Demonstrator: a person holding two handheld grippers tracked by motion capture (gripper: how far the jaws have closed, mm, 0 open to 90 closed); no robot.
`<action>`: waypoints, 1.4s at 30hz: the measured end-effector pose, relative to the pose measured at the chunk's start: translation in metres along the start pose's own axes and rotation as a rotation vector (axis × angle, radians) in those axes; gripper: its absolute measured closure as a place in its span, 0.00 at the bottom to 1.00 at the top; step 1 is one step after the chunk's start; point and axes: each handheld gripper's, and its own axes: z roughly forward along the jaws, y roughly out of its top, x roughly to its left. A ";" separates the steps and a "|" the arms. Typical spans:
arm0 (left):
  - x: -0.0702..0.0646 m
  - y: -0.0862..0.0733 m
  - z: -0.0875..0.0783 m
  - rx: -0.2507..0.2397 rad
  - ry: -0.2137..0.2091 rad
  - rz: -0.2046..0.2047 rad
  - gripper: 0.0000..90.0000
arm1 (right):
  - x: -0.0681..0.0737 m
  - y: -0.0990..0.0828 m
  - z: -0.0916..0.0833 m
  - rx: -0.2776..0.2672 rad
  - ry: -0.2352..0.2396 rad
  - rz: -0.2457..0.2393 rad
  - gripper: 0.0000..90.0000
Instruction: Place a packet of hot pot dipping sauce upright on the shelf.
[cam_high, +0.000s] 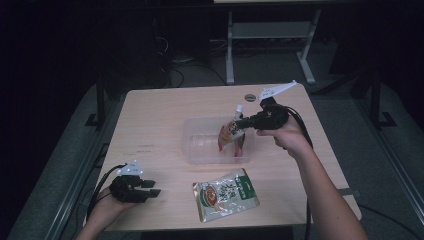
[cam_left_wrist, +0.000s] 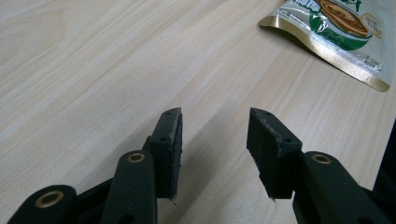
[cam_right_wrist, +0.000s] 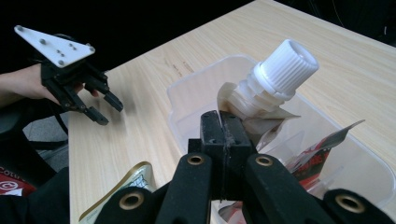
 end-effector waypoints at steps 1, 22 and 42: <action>0.000 0.000 0.000 0.000 0.000 0.000 0.61 | 0.000 0.000 0.000 0.000 0.000 0.000 1.00; -0.001 -0.001 0.002 0.012 -0.009 0.000 0.61 | -0.006 0.002 0.022 0.028 -0.013 0.009 1.00; -0.001 -0.001 0.004 0.024 -0.016 0.007 0.60 | -0.011 0.002 0.044 0.051 -0.011 0.024 1.00</action>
